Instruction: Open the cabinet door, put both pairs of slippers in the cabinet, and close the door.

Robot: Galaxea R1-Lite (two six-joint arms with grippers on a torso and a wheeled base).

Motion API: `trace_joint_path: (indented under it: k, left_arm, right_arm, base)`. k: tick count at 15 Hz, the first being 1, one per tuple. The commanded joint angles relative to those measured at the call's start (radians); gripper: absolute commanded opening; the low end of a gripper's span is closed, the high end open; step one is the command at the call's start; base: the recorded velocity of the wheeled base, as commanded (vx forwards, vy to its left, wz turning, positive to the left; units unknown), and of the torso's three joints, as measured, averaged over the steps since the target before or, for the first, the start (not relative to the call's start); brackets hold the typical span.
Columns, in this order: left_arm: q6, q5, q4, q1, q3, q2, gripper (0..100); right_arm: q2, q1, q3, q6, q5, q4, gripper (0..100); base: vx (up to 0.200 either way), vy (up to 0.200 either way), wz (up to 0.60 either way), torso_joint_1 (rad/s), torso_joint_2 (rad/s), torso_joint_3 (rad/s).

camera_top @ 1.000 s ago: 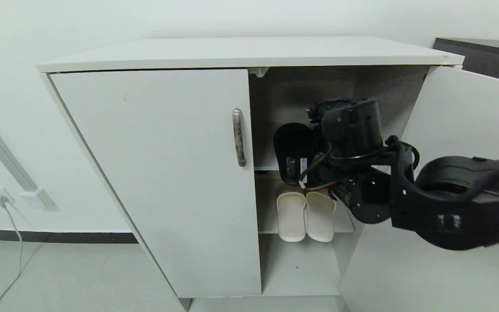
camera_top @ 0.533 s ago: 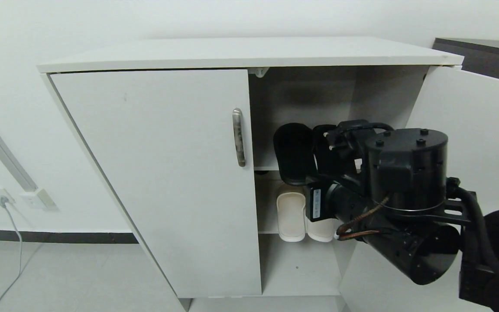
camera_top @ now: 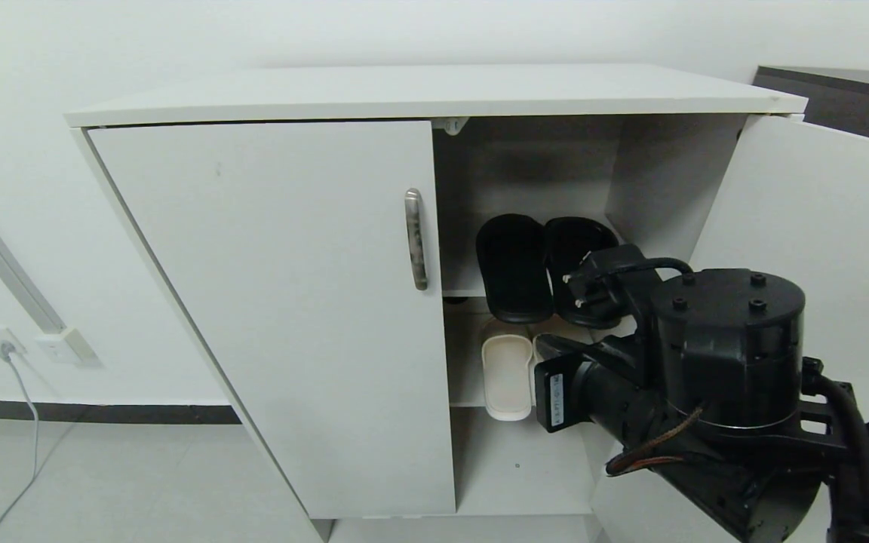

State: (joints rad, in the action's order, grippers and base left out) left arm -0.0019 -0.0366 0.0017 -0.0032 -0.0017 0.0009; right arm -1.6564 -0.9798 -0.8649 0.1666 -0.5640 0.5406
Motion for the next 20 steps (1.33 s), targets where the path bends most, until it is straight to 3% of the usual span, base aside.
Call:
trace_joint_path:
  k: [1,8,20]
  left_arm:
    - [-0.001,0.000,0.000,0.000,0.000,0.001,0]
    - [-0.001,0.000,0.000,0.000,0.000,0.001,0]
    - [-0.001,0.000,0.000,0.000,0.000,0.001,0]
  right_arm:
    - [-0.008,-0.002,0.014,-0.004,0.000,0.012,0]
    - [-0.013,0.000,0.020,-0.016,-0.002,0.033,0]
    - [-0.033,0.039,0.056,-0.048,0.000,0.081,0]
  base:
    - [0.000,0.000,0.00,0.000,0.00,0.000]
    - [0.000,0.000,0.00,0.000,0.00,0.000]
    - [-0.200,0.000,0.00,0.002,0.00,0.002]
